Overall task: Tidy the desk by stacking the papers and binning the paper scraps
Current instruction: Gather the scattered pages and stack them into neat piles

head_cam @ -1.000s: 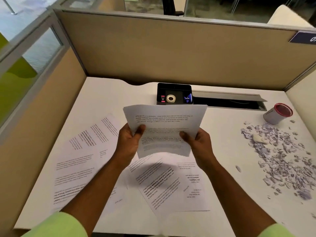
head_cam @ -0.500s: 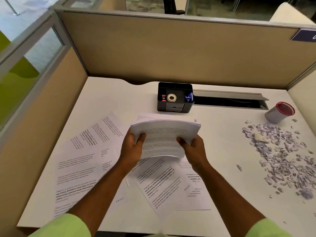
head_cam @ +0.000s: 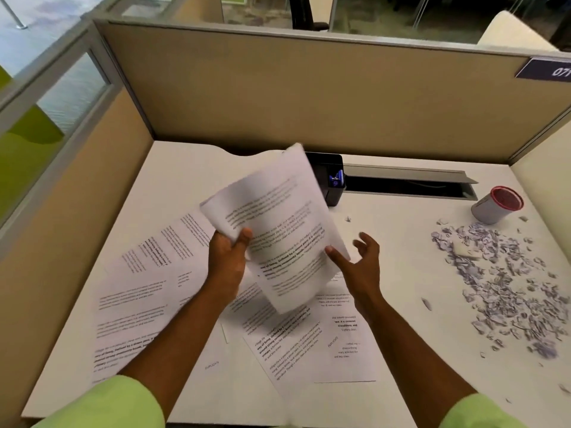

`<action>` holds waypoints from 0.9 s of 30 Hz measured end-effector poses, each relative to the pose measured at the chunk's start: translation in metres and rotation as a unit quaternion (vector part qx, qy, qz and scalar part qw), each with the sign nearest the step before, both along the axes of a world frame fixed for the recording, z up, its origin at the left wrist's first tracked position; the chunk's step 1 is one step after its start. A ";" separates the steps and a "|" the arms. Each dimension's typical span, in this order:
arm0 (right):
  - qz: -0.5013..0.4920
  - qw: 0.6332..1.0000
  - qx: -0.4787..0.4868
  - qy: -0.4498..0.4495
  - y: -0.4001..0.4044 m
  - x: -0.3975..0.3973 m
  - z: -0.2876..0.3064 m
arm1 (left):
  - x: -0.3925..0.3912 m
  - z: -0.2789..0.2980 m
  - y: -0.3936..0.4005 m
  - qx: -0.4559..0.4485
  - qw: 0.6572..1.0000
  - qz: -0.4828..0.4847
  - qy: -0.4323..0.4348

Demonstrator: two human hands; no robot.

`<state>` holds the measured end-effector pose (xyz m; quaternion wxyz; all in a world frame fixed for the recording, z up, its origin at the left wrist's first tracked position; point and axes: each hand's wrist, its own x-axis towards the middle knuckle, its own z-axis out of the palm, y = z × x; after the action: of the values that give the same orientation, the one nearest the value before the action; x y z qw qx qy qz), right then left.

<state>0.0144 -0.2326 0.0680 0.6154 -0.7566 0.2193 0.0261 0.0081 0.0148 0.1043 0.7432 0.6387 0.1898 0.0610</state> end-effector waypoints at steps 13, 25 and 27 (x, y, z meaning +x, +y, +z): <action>0.014 0.919 0.387 0.071 0.001 0.003 0.014 | -0.011 0.019 0.012 -0.331 0.940 -0.075 0.022; 0.135 0.986 0.096 -0.019 -0.019 0.027 0.039 | 0.010 0.042 0.058 0.113 0.978 -0.153 0.090; 0.078 0.992 0.070 -0.063 -0.009 0.023 0.036 | 0.007 0.030 0.045 0.141 0.985 -0.071 0.068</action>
<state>0.0374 -0.2417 0.1036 0.6757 -0.7265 0.1178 0.0415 0.0147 0.0597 0.1342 0.6334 0.7516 0.1838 -0.0089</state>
